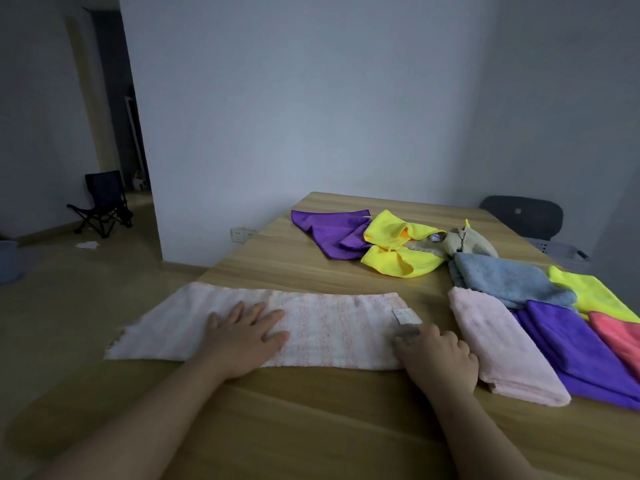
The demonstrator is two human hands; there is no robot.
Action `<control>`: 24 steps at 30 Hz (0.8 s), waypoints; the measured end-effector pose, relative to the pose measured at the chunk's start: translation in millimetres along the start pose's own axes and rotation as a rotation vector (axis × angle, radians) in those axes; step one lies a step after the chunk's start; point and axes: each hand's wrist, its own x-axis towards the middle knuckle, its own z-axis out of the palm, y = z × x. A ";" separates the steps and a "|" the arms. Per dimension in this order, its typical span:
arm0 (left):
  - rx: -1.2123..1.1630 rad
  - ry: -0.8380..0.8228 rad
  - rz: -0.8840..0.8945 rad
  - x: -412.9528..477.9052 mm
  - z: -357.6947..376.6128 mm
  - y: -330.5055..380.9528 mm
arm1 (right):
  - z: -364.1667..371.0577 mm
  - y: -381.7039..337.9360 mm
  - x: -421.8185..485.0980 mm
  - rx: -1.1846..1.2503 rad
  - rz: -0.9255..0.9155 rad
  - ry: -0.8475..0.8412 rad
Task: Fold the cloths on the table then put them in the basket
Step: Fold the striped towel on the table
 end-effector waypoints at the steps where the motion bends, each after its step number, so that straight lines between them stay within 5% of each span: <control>1: 0.004 -0.010 0.010 0.5 -0.9 -0.5 | -0.6 -0.1 0.7 0.020 0.008 -0.011; 11: 0.002 0.029 0.002 -2.5 5.1 9.3 | -6.3 3.3 13.6 0.514 0.049 -0.051; 14: -0.007 0.047 -0.004 -2.4 8.6 21.3 | -16.0 5.1 17.9 1.029 0.147 -0.057; 18: -0.020 0.069 -0.002 2.6 11.3 46.4 | -25.8 9.7 20.2 1.962 0.307 -0.379; 20: -0.037 0.076 -0.016 4.7 11.7 55.0 | -20.1 7.1 21.7 2.019 0.428 -0.423; 24: -0.045 0.077 -0.021 6.2 13.2 59.5 | -7.9 3.5 21.2 1.868 0.526 -0.252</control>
